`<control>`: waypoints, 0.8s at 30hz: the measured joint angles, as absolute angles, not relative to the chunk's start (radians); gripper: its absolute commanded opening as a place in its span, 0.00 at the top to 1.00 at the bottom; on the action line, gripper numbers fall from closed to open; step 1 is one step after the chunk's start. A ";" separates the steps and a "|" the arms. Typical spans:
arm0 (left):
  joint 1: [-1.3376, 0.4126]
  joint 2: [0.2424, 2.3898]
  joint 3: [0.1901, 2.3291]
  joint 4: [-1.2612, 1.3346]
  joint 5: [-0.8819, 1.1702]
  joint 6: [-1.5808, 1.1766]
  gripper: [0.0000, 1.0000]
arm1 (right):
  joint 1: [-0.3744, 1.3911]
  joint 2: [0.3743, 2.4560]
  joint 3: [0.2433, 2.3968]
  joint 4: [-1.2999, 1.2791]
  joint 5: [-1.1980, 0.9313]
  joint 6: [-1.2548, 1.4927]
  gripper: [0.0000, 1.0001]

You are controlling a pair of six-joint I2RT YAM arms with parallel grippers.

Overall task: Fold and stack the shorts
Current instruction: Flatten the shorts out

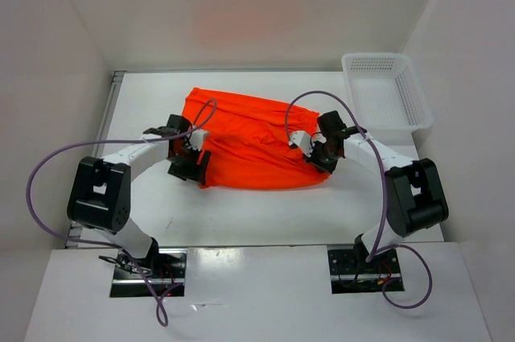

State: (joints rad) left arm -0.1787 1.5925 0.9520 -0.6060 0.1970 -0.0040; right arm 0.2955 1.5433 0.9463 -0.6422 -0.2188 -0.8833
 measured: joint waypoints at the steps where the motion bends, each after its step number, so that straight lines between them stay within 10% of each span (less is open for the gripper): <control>1: -0.199 1.598 0.952 -0.602 0.205 -0.004 0.22 | 0.295 1.543 0.945 -0.642 -0.216 -0.883 1.00; 7: -0.265 1.647 0.956 -0.567 0.222 -0.004 0.22 | 0.295 1.549 0.945 -0.638 -0.205 -0.883 1.00; 16: -0.265 1.723 1.009 -0.528 0.241 -0.009 1.00 | 0.295 1.549 0.942 -0.630 -0.198 -0.882 1.00; 24: -0.221 1.734 1.058 -0.493 0.035 -0.004 1.00 | 0.295 1.565 0.953 -0.619 -0.214 -0.838 1.00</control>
